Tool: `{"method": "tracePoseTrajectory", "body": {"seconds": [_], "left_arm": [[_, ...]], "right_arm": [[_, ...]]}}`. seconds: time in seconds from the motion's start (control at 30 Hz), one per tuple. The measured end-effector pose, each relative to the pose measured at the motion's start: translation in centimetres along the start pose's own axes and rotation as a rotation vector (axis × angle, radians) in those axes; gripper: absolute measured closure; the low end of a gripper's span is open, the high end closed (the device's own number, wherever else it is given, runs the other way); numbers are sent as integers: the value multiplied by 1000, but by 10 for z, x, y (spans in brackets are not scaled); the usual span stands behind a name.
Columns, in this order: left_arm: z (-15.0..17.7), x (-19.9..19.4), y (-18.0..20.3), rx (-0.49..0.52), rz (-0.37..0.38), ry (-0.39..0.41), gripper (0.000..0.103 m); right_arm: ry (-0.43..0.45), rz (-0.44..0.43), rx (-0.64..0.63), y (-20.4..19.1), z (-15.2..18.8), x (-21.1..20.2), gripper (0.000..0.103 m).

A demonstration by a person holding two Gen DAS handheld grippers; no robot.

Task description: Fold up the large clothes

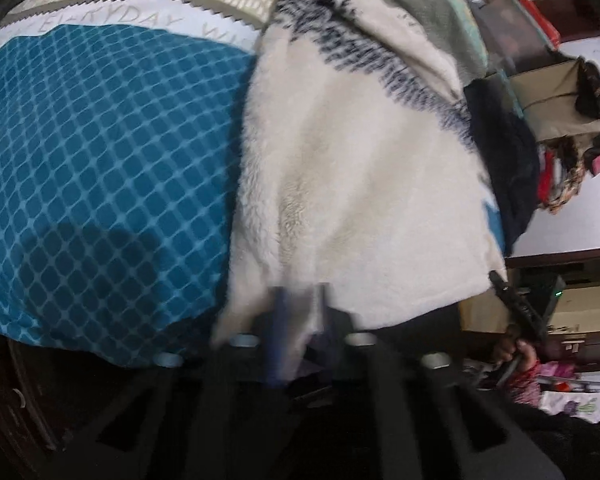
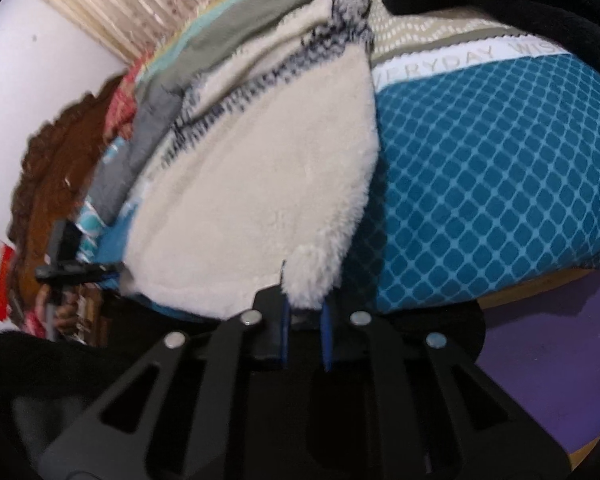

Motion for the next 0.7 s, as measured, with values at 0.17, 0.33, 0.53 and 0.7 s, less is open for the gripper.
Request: {"method": "tracePoseTrajectory", "body": {"seconds": [0.17, 0.33, 0.53, 0.7], "left_arm": [[-34, -17, 16, -94, 175, 66, 78], [-72, -35, 27, -143, 274, 131, 78], [-132, -33, 12, -227, 196, 209, 78], [-166, -31, -30, -340, 16, 274, 78]], "right_arm": [[121, -133, 69, -8, -34, -23, 92], [197, -229, 131, -7, -77, -24, 92], [218, -236, 163, -1, -143, 6, 92], [202, -186, 306, 26, -196, 58, 92]]}}
Point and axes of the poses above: each gripper's, at about its wrist camera, not at the fingertips, and x roughly the way its jaws point, y to its right, z to its underside, the point moved 8 cm from there along x, roughly the way its jaws point
